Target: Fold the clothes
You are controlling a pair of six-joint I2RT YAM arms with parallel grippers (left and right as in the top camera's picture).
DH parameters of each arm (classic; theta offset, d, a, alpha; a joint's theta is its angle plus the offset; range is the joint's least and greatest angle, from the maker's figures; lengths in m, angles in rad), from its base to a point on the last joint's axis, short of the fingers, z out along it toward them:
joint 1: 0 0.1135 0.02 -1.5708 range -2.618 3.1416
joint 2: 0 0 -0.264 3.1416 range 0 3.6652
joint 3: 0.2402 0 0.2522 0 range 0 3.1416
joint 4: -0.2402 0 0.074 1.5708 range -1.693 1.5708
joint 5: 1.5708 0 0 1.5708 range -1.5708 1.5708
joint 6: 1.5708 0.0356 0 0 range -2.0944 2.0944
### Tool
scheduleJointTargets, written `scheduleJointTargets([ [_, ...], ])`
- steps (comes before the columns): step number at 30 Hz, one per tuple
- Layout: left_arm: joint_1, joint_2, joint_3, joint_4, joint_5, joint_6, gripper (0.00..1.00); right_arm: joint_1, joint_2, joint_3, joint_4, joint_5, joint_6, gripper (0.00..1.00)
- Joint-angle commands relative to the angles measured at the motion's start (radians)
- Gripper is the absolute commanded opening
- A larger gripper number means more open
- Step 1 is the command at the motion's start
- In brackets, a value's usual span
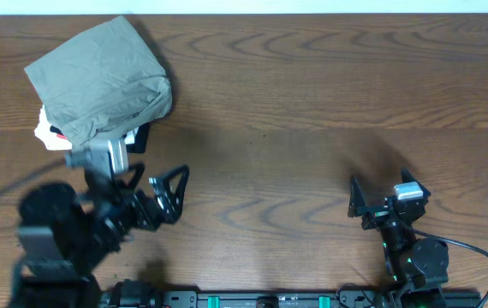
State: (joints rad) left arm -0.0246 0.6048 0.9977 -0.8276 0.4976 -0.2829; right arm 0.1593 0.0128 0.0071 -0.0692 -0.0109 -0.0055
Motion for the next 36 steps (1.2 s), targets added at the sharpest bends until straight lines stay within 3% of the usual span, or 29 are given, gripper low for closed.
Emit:
scheduleJointTargets([
  [1,-0.005,-0.101,-0.187,0.068,-0.172,0.020,0.98,-0.008,-0.003,-0.002,-0.003,-0.007,-0.010,0.99],
  [4,-0.005,-0.192,-0.364,0.220,-0.179,0.020,0.98,-0.008,-0.003,-0.002,-0.003,-0.007,-0.010,0.99],
  [9,-0.005,-0.338,-0.676,0.605,-0.177,0.020,0.98,-0.008,-0.003,-0.002,-0.003,-0.007,-0.010,0.99],
  [15,-0.007,-0.443,-0.891,0.905,-0.205,0.021,0.98,-0.008,-0.003,-0.002,-0.003,-0.007,-0.010,0.99],
  [25,-0.034,-0.541,-0.980,0.915,-0.375,0.032,0.98,-0.008,-0.003,-0.002,-0.003,-0.007,-0.010,0.99],
  [36,-0.034,-0.603,-0.994,0.768,-0.379,0.290,0.98,-0.008,-0.003,-0.002,-0.003,-0.007,-0.010,0.99],
])
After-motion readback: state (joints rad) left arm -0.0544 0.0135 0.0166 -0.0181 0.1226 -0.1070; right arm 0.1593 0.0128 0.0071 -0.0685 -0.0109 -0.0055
